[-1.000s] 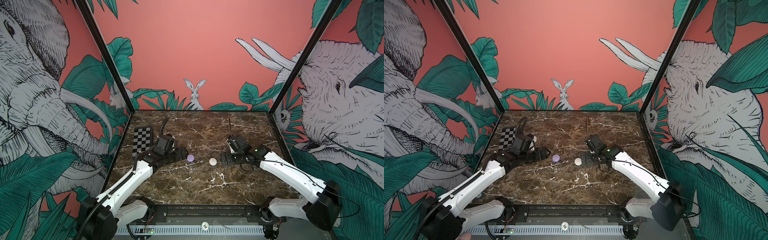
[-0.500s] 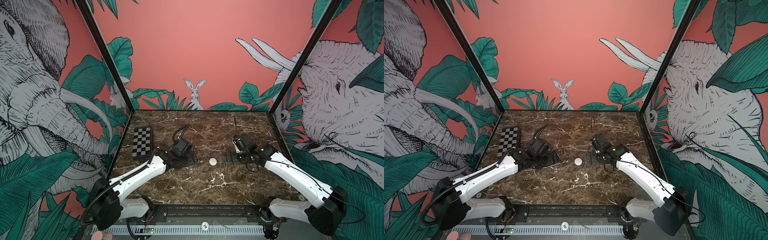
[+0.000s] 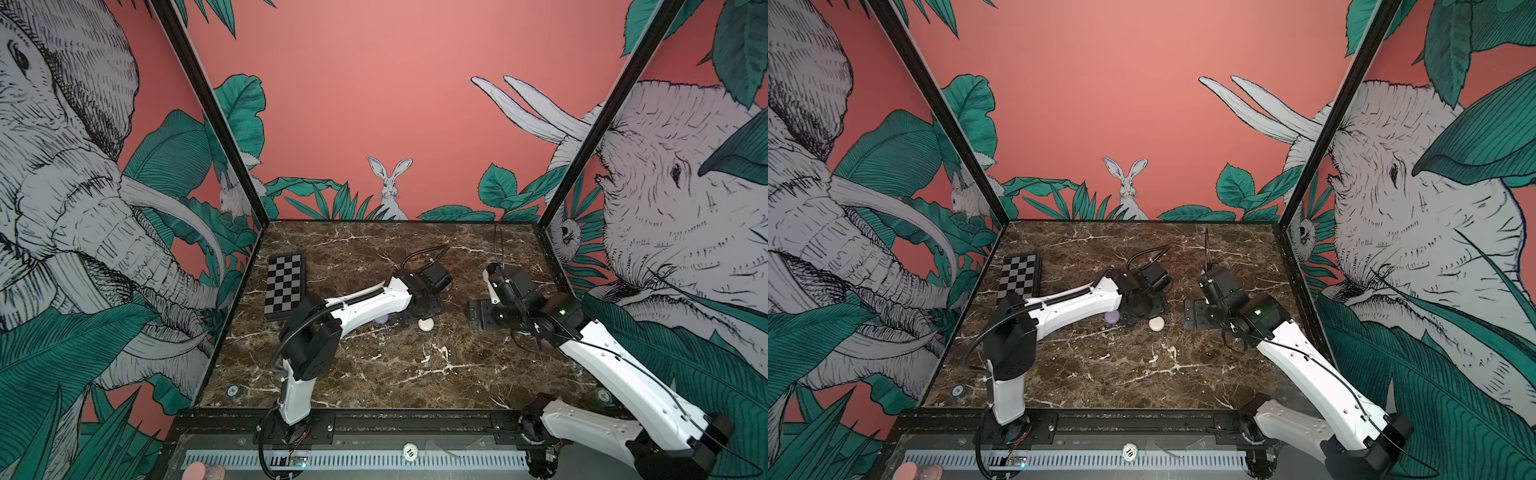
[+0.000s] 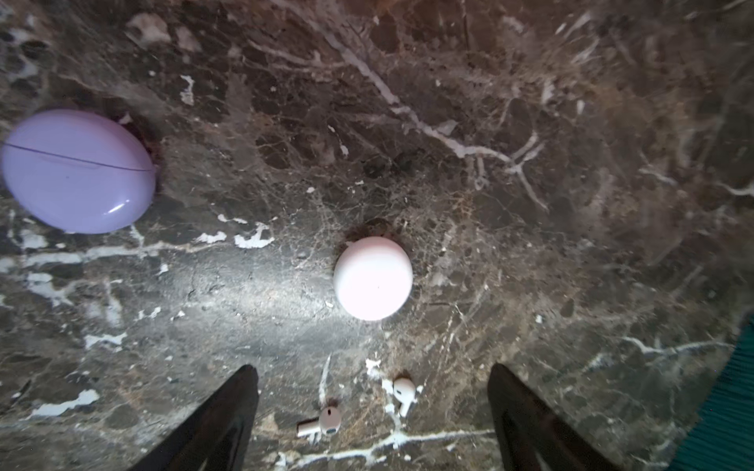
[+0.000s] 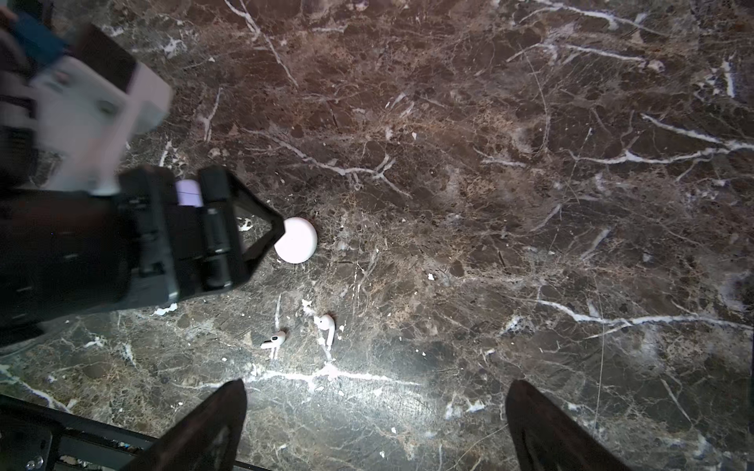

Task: Insert wireless bluetooth earbuds into charging case
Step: Pick up the charging case from the center of the table.

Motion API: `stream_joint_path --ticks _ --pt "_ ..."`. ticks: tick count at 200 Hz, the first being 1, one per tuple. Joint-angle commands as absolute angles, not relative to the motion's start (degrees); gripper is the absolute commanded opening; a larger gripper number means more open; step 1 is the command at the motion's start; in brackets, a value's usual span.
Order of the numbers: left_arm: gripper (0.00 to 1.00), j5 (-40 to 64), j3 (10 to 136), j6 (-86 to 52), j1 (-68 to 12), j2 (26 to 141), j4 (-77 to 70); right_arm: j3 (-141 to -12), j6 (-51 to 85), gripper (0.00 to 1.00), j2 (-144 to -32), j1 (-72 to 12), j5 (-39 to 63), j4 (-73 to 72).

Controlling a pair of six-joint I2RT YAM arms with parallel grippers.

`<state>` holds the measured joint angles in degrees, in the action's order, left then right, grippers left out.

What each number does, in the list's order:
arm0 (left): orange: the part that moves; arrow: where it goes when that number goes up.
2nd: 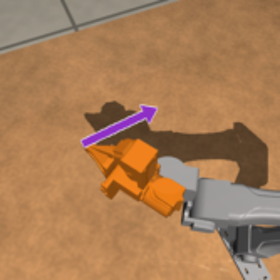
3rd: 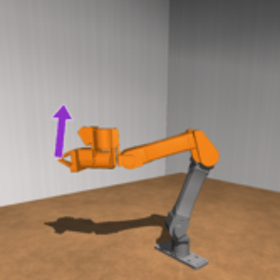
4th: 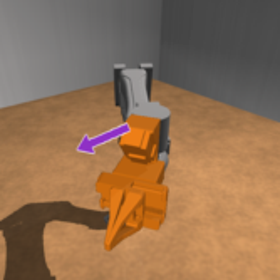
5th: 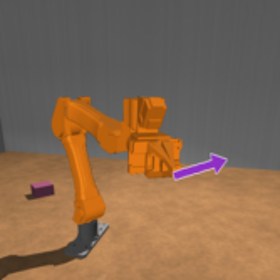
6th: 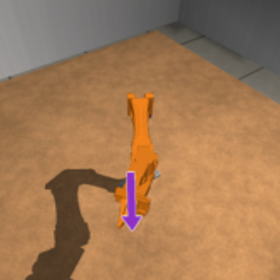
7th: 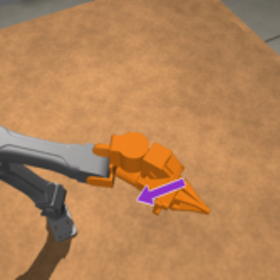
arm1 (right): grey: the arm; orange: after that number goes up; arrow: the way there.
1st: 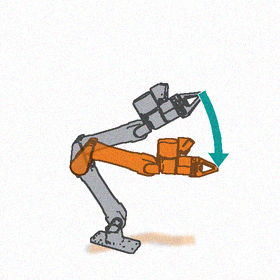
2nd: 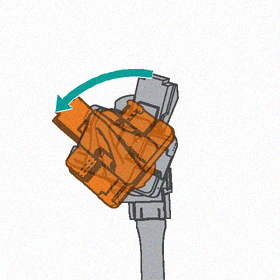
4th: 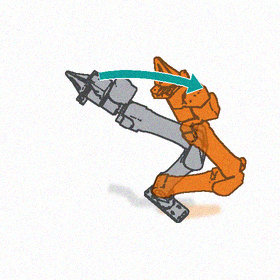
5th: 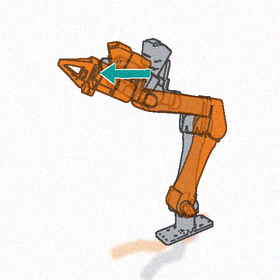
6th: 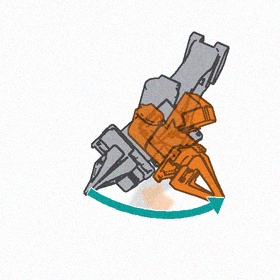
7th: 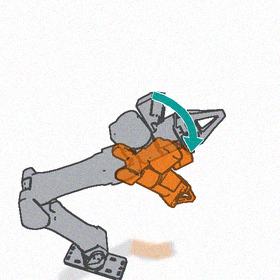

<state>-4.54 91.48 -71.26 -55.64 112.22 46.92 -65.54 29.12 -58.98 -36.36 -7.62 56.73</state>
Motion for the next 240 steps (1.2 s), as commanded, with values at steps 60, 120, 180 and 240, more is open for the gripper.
stream_joint_path --ticks 60,120,180,240 --pt "0.85 -2.5 99.1 -77.6 -57.0 123.1 53.3 -70.2 29.4 0.98 -51.7 -36.1 -8.2 62.1" --pt "0.79 -3.7 101.3 -78.6 -56.5 127.2 53.1 -69.9 29.6 0.98 -49.5 -36.2 -6.0 62.1" --pt "0.63 -0.6 102.4 -78.2 -56.3 130.1 53.8 -69.9 29.5 0.98 -48.6 -36.1 -5.8 62.5" --pt "0.38 -1.3 100.5 -69.9 -56.2 129.2 53.6 -70.2 29.3 0.98 -48.9 -36.1 -5.2 62.4"
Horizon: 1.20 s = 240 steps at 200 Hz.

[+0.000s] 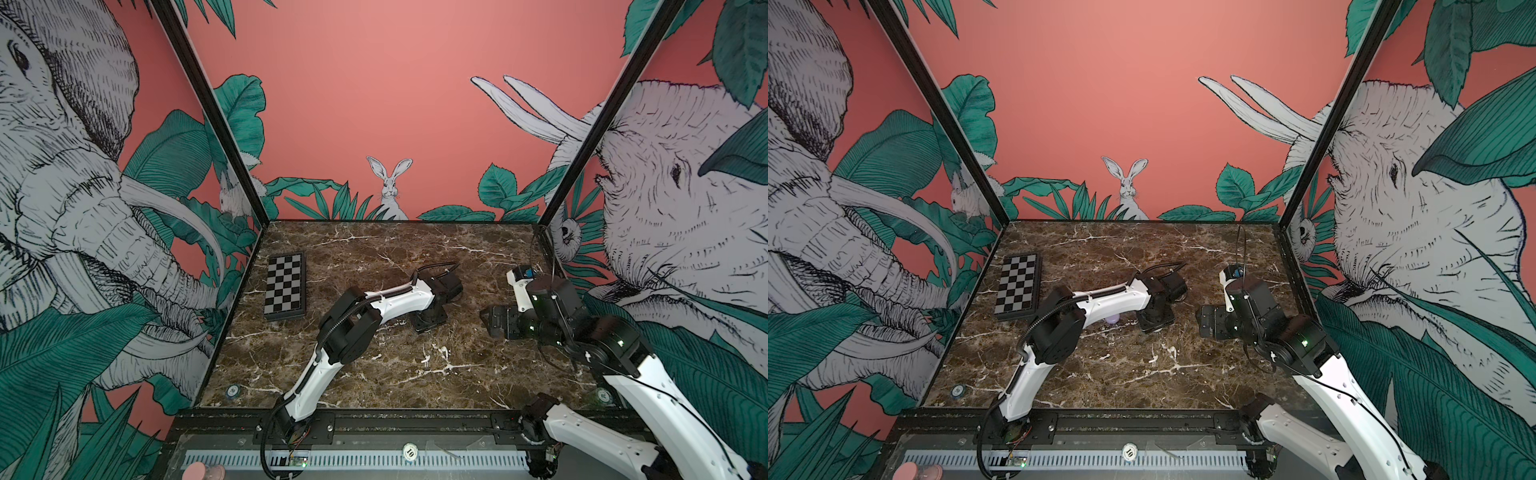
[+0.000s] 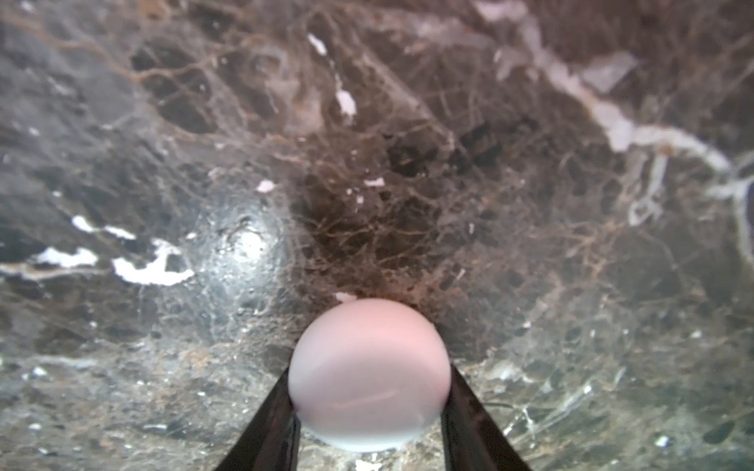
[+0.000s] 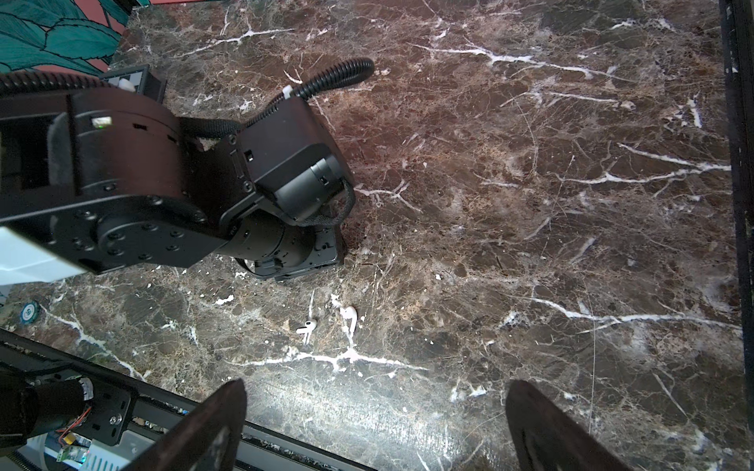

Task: Insert wireless bluetooth earbuds into charging case
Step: Pick up the charging case from the center of the table.

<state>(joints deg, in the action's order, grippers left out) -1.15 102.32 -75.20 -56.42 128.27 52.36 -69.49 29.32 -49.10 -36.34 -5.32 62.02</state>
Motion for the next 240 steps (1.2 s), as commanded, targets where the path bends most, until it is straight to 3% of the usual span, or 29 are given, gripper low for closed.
stream_joint_path --ticks 1,31,52,61,72,98,142,174,192,210,224,240 --pt "0.37 -1.3 100.5 -69.5 -56.2 129.1 53.5 -70.3 29.3 0.98 -48.9 -36.1 -5.1 62.4" --pt "0.23 -4.9 99.9 -50.9 -56.2 125.1 54.2 -69.7 29.6 0.98 -49.4 -36.1 -4.1 62.6" --pt "0.18 -7.7 91.6 -33.0 -56.2 116.9 50.1 -68.6 30.3 0.98 -50.0 -36.1 0.4 61.2" --pt "0.06 -7.3 88.5 -26.1 -56.1 113.4 49.7 -68.8 30.5 0.98 -50.3 -36.1 1.2 61.1" --pt "0.0 -5.1 85.2 -17.0 -56.1 109.2 49.7 -69.1 30.0 0.98 -50.4 -36.0 2.4 60.9" --pt "0.0 -8.0 76.9 -1.4 -56.2 99.0 49.7 -71.1 28.2 0.98 -51.6 -35.9 6.0 60.2" --pt "0.0 -6.8 65.0 4.3 -56.1 78.3 42.6 -72.3 27.5 0.98 -54.6 -34.8 17.4 57.3" --pt "0.0 0.0 56.1 8.3 -56.2 67.2 35.5 -69.1 29.3 0.96 -56.5 -34.3 27.9 51.0" --pt "0.0 3.0 53.1 9.5 -56.2 64.2 32.6 -66.9 30.9 0.9 -58.4 -34.3 33.2 47.7" --pt "0.0 2.2 52.1 9.9 -57.1 63.6 31.9 -61.8 36.0 0.76 -59.0 -34.3 38.3 38.4" --pt "0.0 1.7 52.0 9.7 -57.3 63.7 32.0 -58.9 38.9 0.73 -59.9 -34.4 41.2 32.3" --pt "0.0 0.6 51.1 9.5 -57.4 63.2 30.8 -56.4 41.1 0.61 -61.2 -35.8 42.0 26.8"
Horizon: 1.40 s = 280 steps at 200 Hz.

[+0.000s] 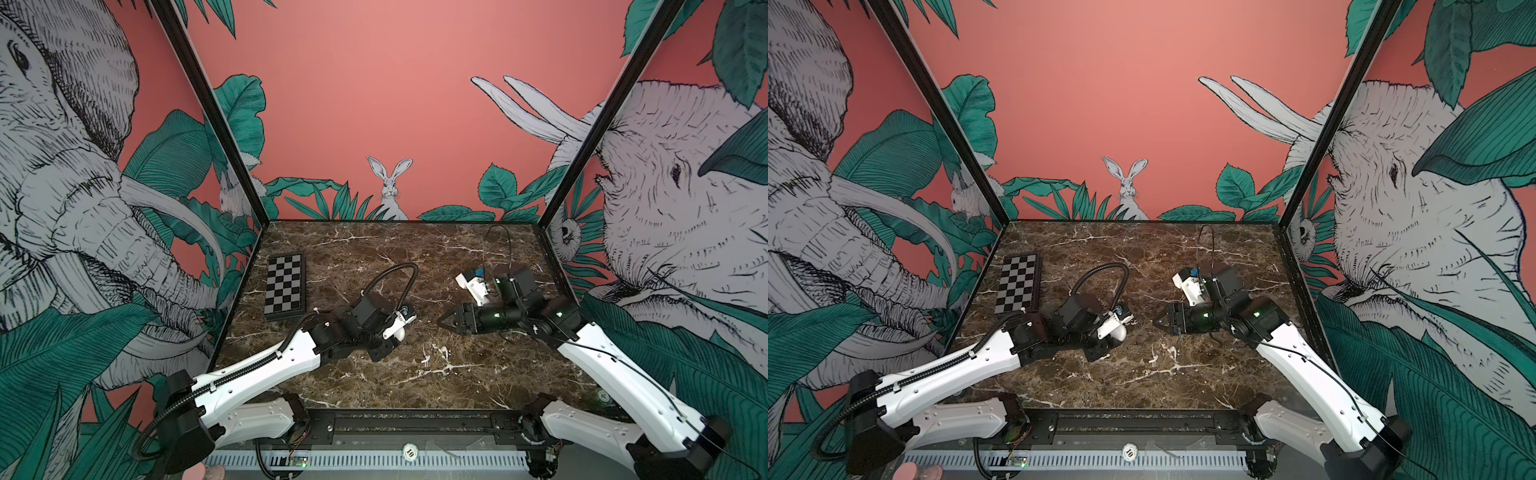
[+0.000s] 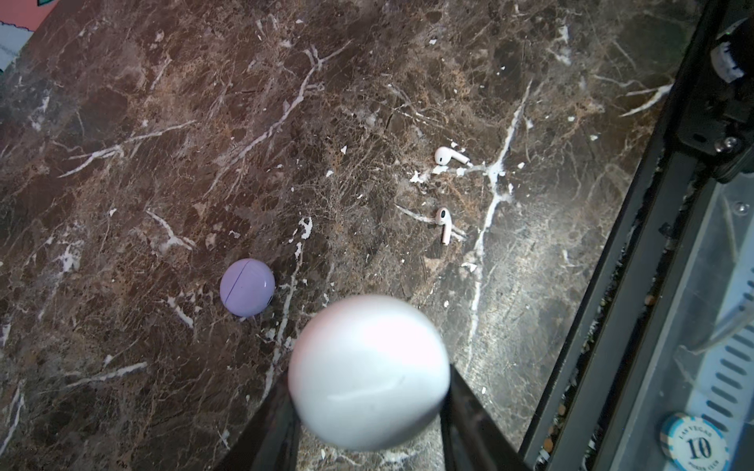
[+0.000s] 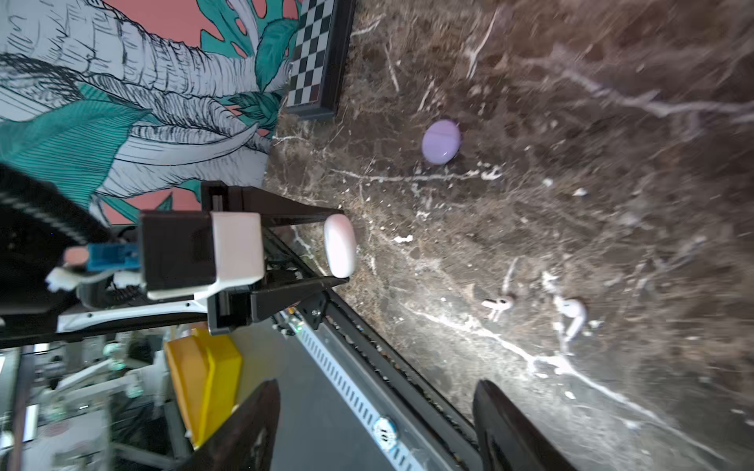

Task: Insert wireless bluetooth earbuds into charging case
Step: Pick up the charging case from the center of the table.

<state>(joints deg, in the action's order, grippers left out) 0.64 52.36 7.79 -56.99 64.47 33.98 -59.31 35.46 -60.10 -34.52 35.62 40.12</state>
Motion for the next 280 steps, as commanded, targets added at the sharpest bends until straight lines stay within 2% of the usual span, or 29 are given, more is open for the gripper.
stream_joint_path --ticks 1,70,97,190,202,256,280 --pt "0.0 0.6 51.0 9.5 -57.4 63.2 30.8 -56.3 41.1 0.61 -61.3 -35.8 42.1 26.6" --pt "0.0 -0.4 42.3 15.2 -61.1 55.4 19.8 -52.1 46.2 0.6 -68.5 -40.3 41.8 14.0" --pt "0.0 -1.6 41.1 17.4 -62.0 54.3 19.3 -54.1 44.9 0.53 -72.0 -41.8 42.9 15.4" --pt "0.0 -1.0 41.0 21.1 -62.1 54.3 21.5 -52.6 42.5 0.47 -73.0 -44.9 45.8 16.6" --pt "0.0 -0.6 40.8 21.3 -62.1 54.2 21.3 -52.5 42.5 0.43 -73.8 -45.0 46.6 16.6" --pt "0.0 -0.4 40.7 22.1 -62.1 55.0 22.6 -53.3 42.5 0.4 -74.5 -46.5 47.0 16.7" --pt "0.0 -0.3 40.6 22.3 -62.1 55.0 22.5 -53.8 42.1 0.35 -75.7 -46.9 46.8 17.5"
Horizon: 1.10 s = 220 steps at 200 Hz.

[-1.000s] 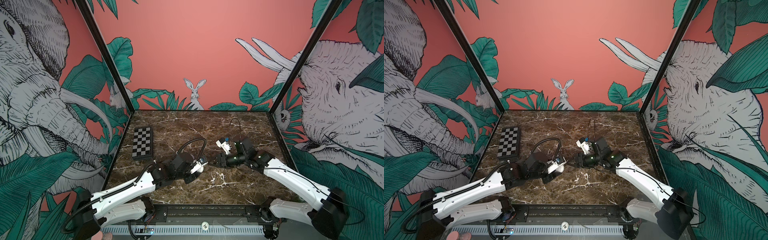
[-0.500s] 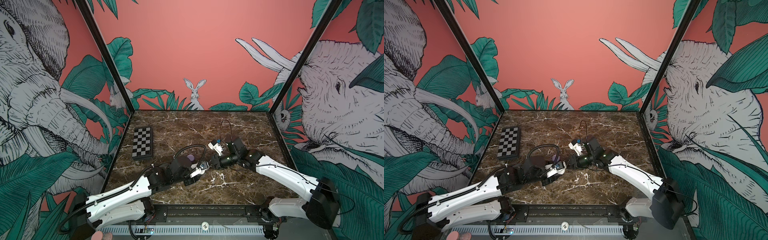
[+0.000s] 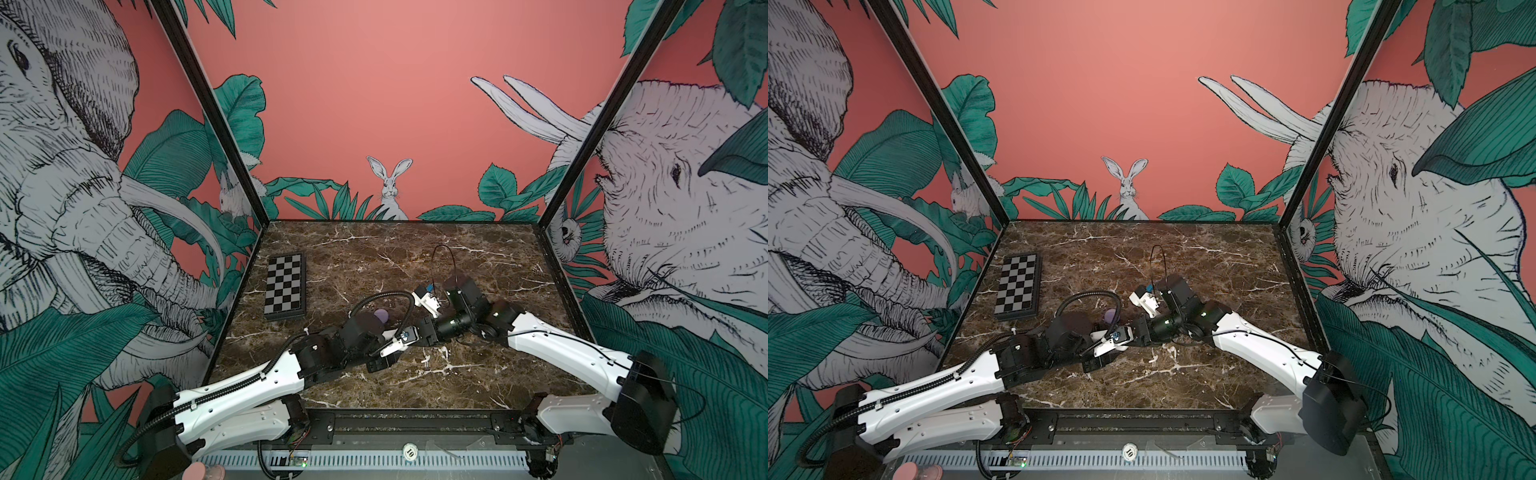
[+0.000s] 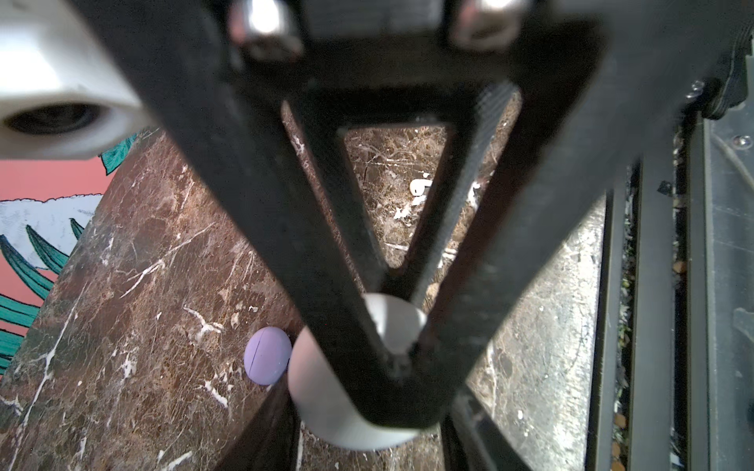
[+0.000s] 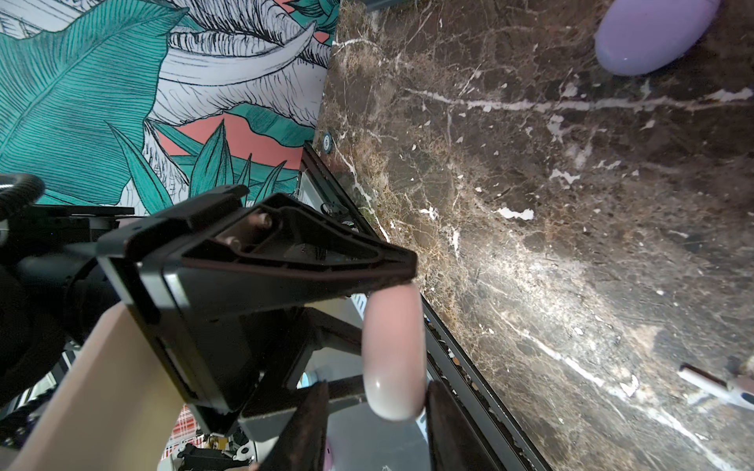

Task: Insert wireless bluetooth earbuds into charging case
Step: Pick up the charging case from the center of the table.

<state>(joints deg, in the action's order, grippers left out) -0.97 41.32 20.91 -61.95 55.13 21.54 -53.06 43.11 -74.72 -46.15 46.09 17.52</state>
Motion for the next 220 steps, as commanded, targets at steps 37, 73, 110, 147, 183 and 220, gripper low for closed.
stream_joint_path --ticks 37,73,110,147,183,220 --pt "0.0 0.2 40.6 22.2 -62.1 54.9 22.5 -54.1 41.6 0.33 -76.5 -47.2 46.5 17.6" --pt "0.0 2.3 40.1 22.3 -62.2 54.9 22.5 -54.5 41.7 0.32 -77.2 -47.4 46.8 16.7" --pt "0.0 2.2 39.8 22.9 -62.3 54.5 22.7 -54.8 41.5 0.29 -77.8 -47.7 47.8 16.2" --pt "0.0 1.5 39.4 23.3 -62.3 53.8 21.9 -54.5 41.6 0.3 -78.4 -48.3 48.1 16.2" --pt "0.0 2.1 39.4 23.1 -62.3 54.1 21.8 -54.0 41.9 0.24 -78.3 -48.4 48.2 15.0" --pt "0.0 1.9 39.7 23.0 -62.4 54.5 21.5 -53.8 42.6 0.23 -79.3 -48.9 49.0 13.7"
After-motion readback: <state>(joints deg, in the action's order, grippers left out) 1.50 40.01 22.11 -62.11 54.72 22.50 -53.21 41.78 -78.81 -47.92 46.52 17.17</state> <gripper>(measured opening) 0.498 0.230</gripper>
